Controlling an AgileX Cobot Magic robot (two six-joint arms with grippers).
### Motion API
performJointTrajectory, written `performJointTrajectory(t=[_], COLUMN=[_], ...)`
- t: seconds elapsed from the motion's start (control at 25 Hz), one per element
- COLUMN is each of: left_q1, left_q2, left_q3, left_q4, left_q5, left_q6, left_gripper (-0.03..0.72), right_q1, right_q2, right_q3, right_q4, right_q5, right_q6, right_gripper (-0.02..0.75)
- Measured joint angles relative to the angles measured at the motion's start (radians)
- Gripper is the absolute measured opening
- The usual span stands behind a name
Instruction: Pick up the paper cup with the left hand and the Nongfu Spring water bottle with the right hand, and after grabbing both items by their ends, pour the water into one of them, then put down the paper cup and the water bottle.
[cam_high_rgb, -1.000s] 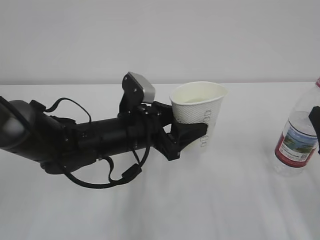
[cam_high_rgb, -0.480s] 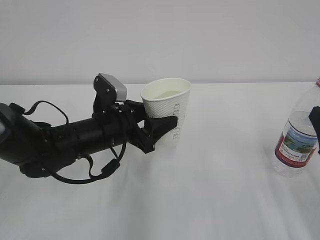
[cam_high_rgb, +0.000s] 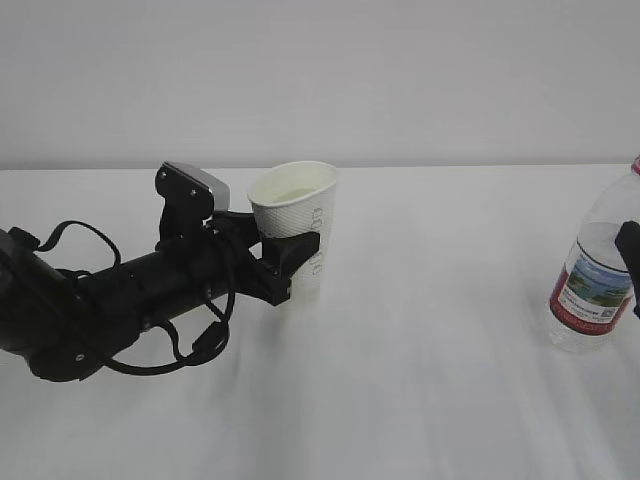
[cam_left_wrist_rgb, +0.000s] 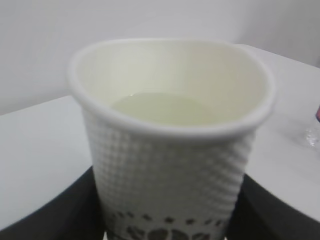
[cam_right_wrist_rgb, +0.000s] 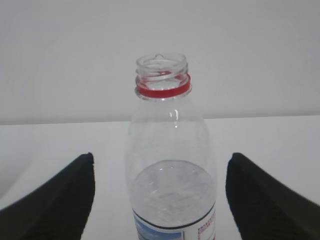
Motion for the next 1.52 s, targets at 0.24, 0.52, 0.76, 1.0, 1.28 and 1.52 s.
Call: performJointTrajectory(t=[0.24,0.52,0.76,1.0,1.28,1.52], left_q1=[0.0,0.0,0.0,0.0,0.0,0.0], left_q2=[0.0,0.0,0.0,0.0,0.0,0.0], left_q3=[0.007,0.007,0.007,0.007,0.007,0.067], left_q4=[-0.096,-0.255,-0.371,-0.507,-0.612,-0.634], left_q5=[-0.013,-0.022,-0.024,-0.024,-0.024,-0.029], left_q6=[0.044,0.129,0.148,0.166,0.222,0.225], left_gripper=[0.459,0.459,0.459,0.459,0.458,0.456], right_q1=[0.0,0.0,0.0,0.0,0.0,0.0], right_q2=[0.0,0.0,0.0,0.0,0.0,0.0], right_q3=[0.0,0.0,0.0,0.0,0.0,0.0], right_q4=[0.0,0.0,0.0,0.0,0.0,0.0], right_q5=[0.01,0.012,0.012,0.012,0.012,0.014], right_q6=[0.0,0.0,0.0,0.0,0.0,0.0], right_gripper=[0.61,0.61,0.609,0.608,0.607,0.597])
